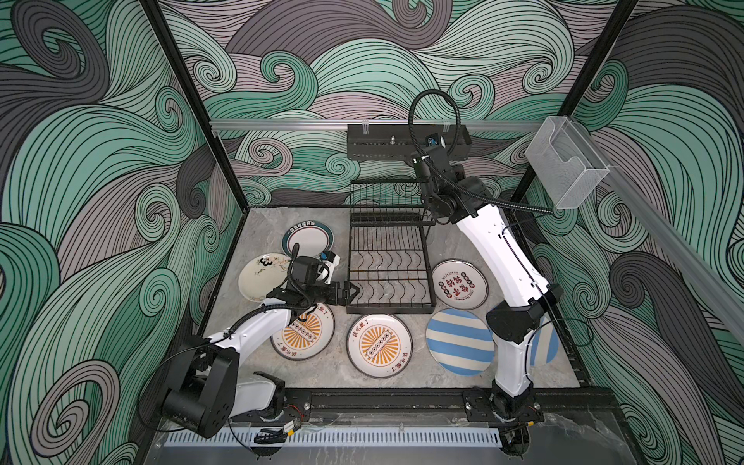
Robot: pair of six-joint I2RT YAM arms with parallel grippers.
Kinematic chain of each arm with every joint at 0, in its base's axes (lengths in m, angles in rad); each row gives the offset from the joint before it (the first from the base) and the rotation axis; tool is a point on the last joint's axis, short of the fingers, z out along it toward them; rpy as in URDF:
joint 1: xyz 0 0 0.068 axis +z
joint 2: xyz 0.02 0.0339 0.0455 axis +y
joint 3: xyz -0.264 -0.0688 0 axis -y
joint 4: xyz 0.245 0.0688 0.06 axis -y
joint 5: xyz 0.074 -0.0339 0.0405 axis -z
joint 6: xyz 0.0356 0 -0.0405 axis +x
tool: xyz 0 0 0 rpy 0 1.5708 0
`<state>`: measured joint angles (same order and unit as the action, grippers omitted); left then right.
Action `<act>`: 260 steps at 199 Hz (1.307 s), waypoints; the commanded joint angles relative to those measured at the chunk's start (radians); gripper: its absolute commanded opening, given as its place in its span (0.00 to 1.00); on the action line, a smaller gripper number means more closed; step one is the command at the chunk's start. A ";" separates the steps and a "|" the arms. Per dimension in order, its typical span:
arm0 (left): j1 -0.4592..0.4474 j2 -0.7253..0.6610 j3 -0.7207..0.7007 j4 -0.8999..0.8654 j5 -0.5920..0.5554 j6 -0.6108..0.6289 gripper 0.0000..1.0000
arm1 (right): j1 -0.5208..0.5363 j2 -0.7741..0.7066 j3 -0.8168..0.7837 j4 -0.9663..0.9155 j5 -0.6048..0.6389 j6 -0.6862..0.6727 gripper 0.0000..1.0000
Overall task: Load plates into a dish rack
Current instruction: Place the plate on the dish rack.
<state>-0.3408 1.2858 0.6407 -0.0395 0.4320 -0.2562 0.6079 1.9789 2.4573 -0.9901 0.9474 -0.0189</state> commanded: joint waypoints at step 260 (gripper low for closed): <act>-0.017 0.043 0.028 0.065 0.027 0.033 0.99 | -0.011 -0.024 -0.150 0.012 0.036 0.098 0.00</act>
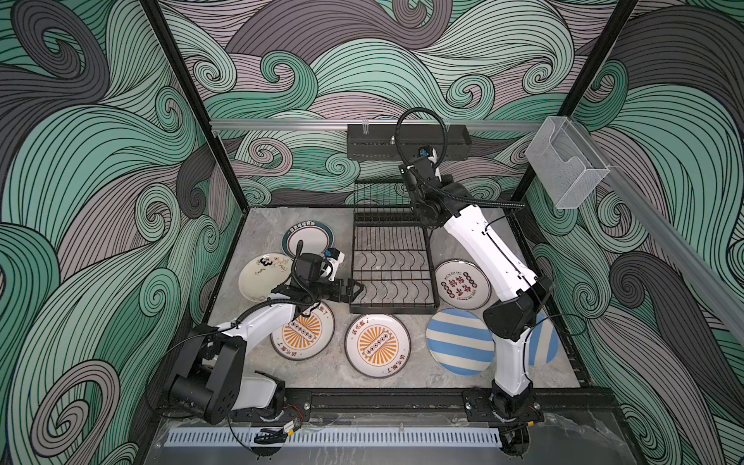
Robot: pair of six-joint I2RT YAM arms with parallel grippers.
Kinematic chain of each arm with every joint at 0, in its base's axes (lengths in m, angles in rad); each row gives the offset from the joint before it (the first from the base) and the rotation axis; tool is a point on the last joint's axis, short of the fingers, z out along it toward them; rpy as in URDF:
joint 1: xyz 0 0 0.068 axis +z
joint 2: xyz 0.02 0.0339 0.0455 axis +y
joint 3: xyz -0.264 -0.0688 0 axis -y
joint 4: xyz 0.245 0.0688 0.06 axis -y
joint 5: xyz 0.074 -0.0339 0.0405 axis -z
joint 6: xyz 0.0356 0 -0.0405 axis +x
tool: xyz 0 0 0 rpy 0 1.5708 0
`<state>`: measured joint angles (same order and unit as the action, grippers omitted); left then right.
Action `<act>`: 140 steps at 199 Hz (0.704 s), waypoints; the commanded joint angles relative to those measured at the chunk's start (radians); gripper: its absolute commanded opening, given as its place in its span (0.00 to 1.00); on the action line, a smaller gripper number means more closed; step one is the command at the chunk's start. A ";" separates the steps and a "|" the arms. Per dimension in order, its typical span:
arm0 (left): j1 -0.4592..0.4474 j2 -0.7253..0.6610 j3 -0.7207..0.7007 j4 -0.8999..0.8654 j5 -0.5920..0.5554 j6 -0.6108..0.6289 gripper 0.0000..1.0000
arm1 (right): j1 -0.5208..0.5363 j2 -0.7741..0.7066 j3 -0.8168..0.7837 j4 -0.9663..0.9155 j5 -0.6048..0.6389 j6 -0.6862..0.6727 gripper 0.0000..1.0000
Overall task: Load plates into a dish rack
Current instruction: Place the plate on the dish rack.
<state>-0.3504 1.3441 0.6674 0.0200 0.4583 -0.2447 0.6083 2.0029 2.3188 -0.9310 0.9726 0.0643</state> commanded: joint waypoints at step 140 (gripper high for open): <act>-0.006 -0.057 0.080 -0.081 -0.160 0.071 0.99 | -0.013 -0.006 0.058 -0.049 -0.133 -0.006 0.41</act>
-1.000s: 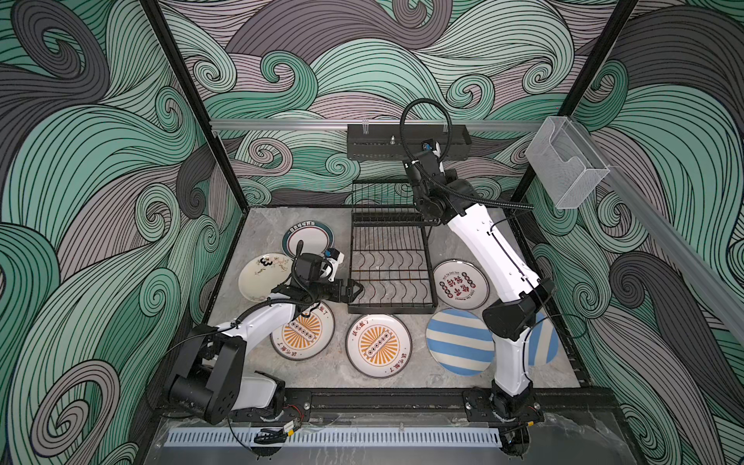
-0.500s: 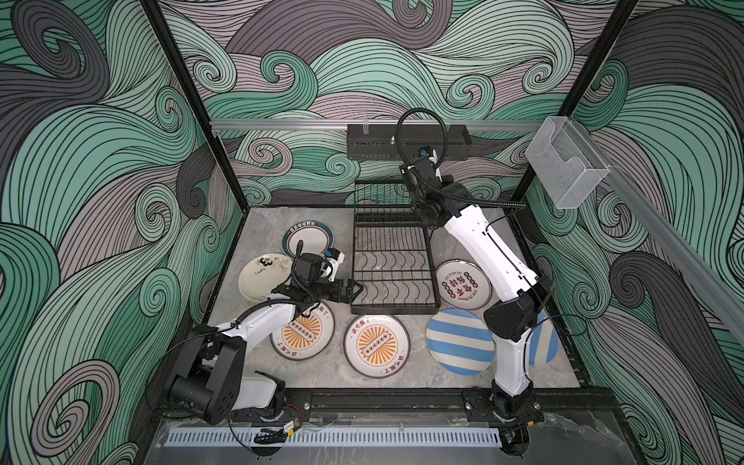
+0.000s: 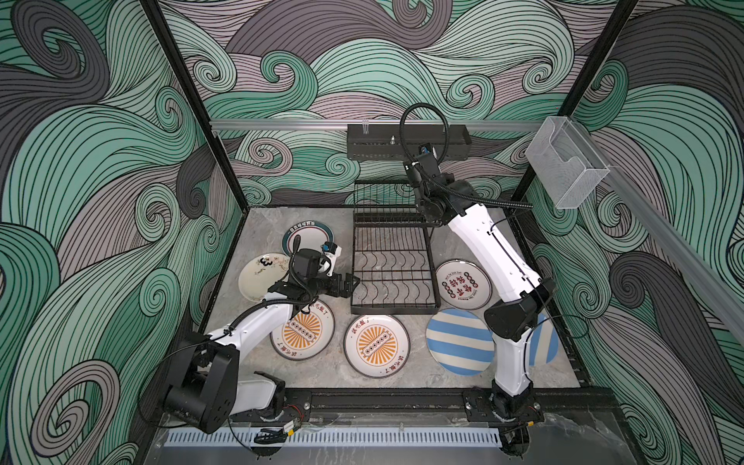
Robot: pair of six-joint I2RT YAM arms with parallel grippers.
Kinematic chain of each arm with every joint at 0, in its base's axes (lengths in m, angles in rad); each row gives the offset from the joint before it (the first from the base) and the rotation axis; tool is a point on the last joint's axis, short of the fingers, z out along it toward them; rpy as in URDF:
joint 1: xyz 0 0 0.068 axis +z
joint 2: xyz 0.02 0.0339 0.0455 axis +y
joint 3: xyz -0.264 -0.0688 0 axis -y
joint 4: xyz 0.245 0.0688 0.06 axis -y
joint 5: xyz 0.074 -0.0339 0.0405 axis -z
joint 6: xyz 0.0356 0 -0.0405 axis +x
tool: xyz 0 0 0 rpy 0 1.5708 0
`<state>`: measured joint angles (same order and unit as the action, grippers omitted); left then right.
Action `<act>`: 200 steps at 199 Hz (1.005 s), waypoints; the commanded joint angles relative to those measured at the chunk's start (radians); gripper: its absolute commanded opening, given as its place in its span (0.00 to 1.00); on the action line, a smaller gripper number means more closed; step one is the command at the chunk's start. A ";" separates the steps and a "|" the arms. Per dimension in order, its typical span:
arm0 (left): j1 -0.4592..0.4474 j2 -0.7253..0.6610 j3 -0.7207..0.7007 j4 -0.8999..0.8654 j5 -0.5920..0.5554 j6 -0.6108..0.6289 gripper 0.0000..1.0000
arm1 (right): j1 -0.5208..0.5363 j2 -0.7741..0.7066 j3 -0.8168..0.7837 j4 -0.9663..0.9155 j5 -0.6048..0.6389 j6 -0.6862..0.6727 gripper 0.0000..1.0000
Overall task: Load plates into a dish rack
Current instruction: Place the plate on the dish rack, then rotate the dish rack at the top-center of the table.
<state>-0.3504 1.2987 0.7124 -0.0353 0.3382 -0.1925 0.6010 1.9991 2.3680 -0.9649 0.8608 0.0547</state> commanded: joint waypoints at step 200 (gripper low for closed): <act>0.004 -0.020 0.106 -0.020 -0.084 -0.004 0.99 | -0.349 -0.852 -1.071 0.361 -0.750 0.185 0.75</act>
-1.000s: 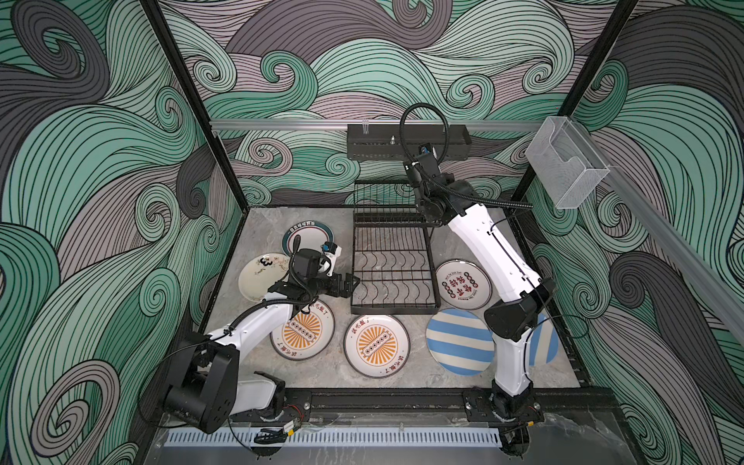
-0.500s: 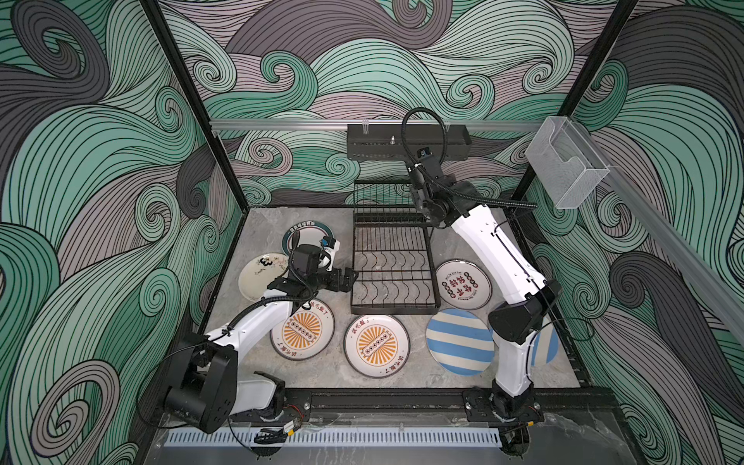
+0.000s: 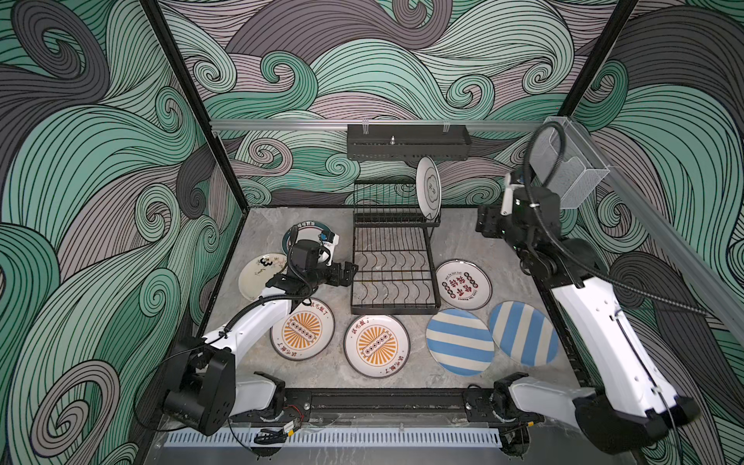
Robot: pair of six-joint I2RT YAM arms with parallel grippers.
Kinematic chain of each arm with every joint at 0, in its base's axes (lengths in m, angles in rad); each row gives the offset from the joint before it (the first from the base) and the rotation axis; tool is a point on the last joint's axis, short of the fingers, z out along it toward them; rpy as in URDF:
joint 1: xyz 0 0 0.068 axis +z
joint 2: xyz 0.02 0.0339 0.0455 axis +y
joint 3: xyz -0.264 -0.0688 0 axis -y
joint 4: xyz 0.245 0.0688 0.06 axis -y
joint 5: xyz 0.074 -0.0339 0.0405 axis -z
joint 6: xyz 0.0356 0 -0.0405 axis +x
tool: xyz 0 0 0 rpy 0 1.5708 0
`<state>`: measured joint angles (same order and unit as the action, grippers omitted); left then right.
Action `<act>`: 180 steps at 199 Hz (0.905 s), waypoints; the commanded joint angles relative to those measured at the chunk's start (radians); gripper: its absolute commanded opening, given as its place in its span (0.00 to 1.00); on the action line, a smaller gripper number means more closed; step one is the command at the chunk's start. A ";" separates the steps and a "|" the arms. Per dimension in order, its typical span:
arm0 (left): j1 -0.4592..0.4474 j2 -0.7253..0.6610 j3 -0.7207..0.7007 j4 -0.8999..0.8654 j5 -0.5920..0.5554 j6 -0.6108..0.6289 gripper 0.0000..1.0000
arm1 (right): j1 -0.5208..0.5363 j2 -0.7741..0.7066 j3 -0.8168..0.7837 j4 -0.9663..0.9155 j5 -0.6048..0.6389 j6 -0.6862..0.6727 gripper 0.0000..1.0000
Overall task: Load plates into a dish rack
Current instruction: Rotate the dish rack at the top-center of the table.
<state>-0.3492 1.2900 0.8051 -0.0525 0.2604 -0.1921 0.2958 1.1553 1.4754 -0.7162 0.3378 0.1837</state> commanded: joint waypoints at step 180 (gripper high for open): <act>0.001 0.125 -0.124 0.163 0.194 0.012 0.99 | -0.155 0.580 -0.235 0.714 -0.616 0.245 0.77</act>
<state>-0.3492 1.3865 0.6846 0.0723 0.3939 -0.1936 0.1326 1.6905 1.1797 -0.0578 -0.2363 0.4210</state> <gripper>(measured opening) 0.987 0.770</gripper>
